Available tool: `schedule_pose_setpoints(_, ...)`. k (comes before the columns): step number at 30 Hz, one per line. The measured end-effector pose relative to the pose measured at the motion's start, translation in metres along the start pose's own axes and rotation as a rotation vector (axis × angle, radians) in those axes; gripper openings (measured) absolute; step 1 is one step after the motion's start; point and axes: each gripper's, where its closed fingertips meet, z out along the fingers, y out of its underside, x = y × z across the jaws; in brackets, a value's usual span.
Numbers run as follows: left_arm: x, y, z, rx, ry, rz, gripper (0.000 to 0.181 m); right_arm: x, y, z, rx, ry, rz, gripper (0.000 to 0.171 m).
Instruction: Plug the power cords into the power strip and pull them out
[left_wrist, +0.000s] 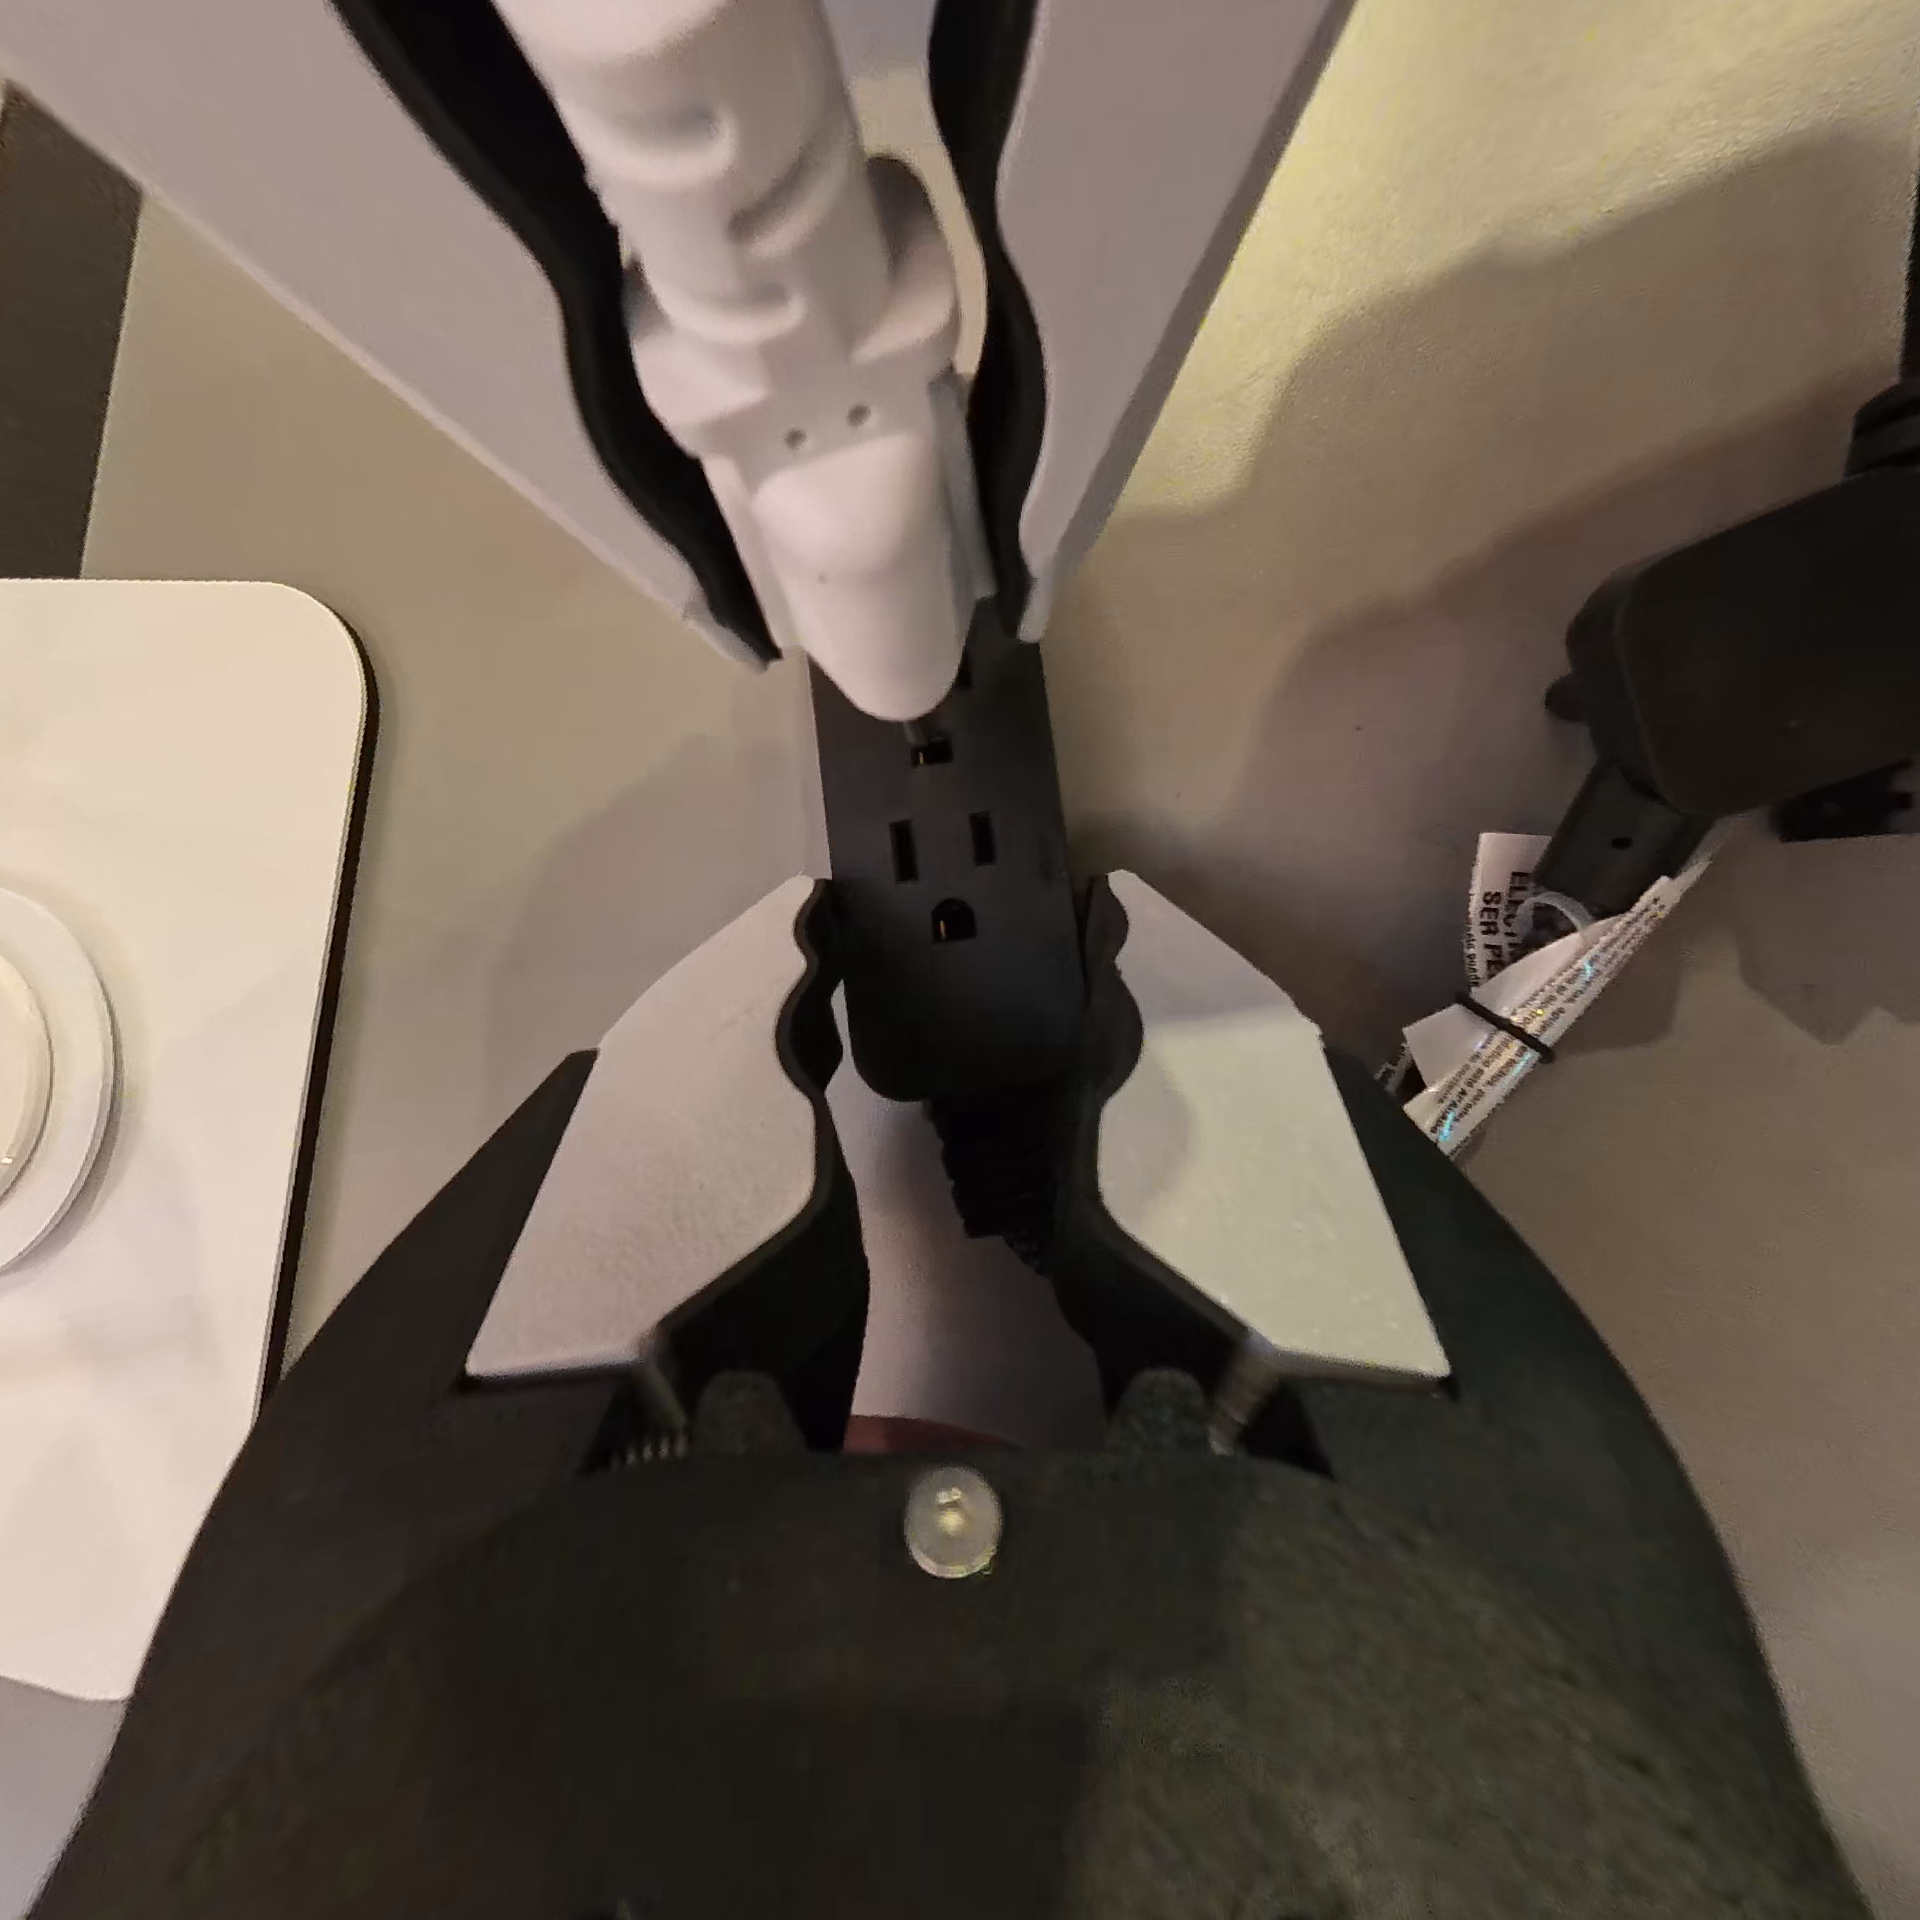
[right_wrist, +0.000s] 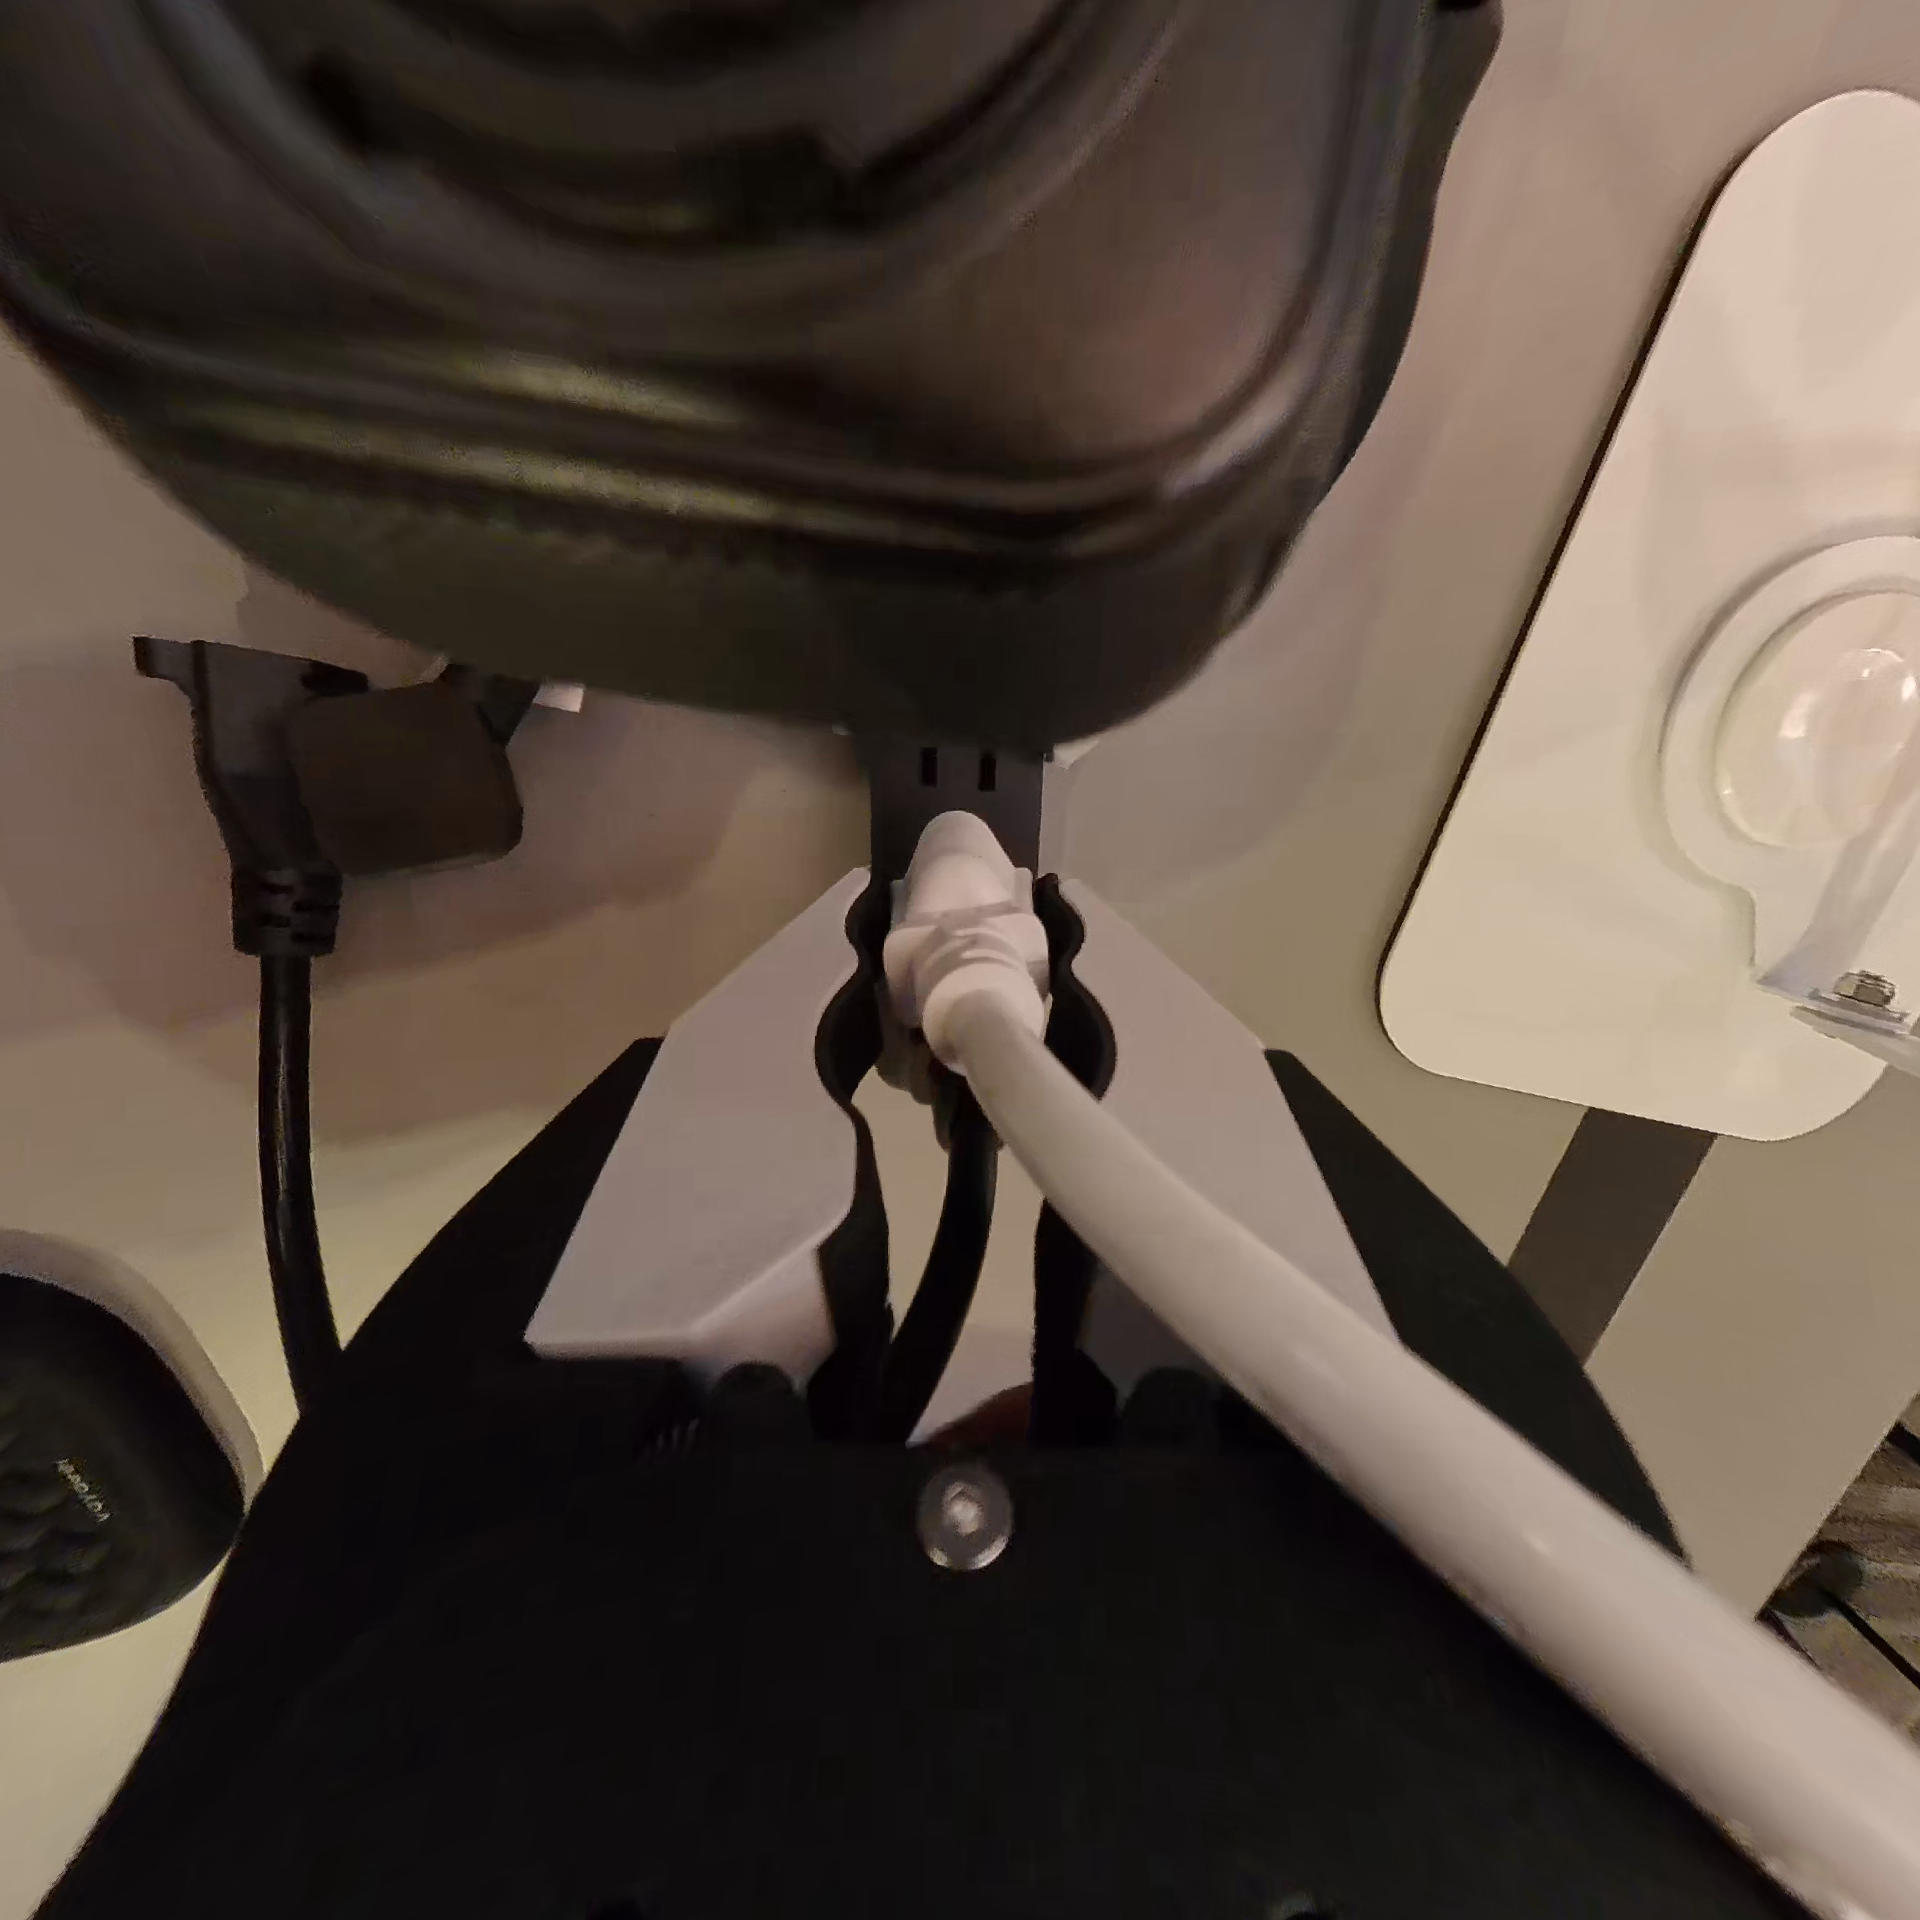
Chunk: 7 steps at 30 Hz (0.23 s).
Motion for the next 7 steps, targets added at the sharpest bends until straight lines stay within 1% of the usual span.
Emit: schedule_pose_setpoints(7, -0.0003, 0.0007, -0.0002, 0.002, -0.001, 0.001, 0.047, 0.0012, 0.003, 0.0109, -0.036, -0.005, -0.007, 0.025)
